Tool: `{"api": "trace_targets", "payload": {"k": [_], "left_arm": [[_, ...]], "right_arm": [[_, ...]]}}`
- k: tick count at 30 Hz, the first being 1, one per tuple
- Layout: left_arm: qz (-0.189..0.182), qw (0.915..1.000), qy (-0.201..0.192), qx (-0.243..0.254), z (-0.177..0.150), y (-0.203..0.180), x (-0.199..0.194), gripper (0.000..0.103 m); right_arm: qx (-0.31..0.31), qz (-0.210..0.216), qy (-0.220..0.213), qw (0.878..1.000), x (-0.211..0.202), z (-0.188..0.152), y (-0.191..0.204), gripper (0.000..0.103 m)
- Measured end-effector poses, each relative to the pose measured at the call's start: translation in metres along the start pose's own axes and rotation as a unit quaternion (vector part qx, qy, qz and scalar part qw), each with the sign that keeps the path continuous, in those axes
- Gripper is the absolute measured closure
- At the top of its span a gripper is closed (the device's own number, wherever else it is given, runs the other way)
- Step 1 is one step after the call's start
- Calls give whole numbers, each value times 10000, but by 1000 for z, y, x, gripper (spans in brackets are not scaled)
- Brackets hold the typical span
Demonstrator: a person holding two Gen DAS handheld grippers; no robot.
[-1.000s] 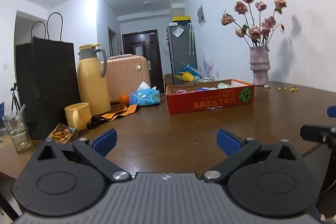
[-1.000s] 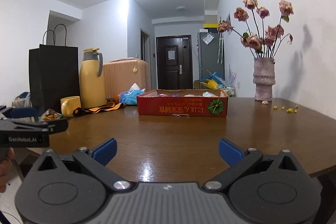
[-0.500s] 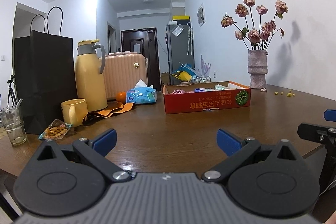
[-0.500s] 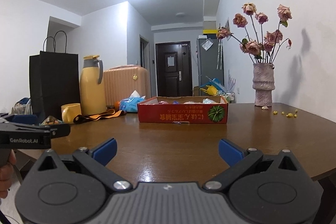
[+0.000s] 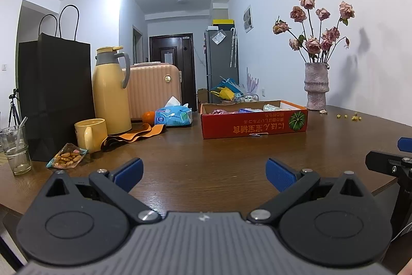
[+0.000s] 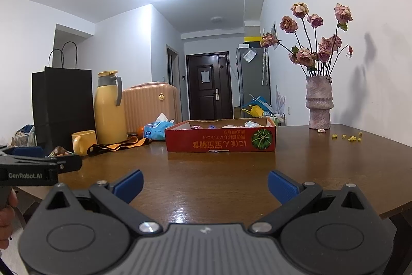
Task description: Organize soft objects
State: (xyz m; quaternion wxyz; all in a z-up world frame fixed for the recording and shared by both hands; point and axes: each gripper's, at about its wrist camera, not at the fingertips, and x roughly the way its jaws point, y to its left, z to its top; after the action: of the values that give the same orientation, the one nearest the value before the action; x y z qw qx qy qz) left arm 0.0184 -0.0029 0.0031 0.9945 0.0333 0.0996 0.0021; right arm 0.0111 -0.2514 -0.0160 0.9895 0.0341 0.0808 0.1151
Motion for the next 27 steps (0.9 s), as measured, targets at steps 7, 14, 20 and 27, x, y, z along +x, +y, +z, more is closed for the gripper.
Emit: {"api": "trace_targets", "payload": {"k": [7,14,20,27], "left_arm": [[8,10000,6,-29,0,0,1,0],[17,10000,6,-35,-1,0,1,0],[16,10000,7,-36,-1,0,1,0],[10,10000,1,-40,-2,0,0,0]], "right_arm": [[11,-9,1,10000,0,-1,-1,0],[58,-10,9,10000,0,-1,-2,0],[74,-37,-6,10000,1,-1,-3,0],[71,-29,15,10000,1,-1,-2,0]]}}
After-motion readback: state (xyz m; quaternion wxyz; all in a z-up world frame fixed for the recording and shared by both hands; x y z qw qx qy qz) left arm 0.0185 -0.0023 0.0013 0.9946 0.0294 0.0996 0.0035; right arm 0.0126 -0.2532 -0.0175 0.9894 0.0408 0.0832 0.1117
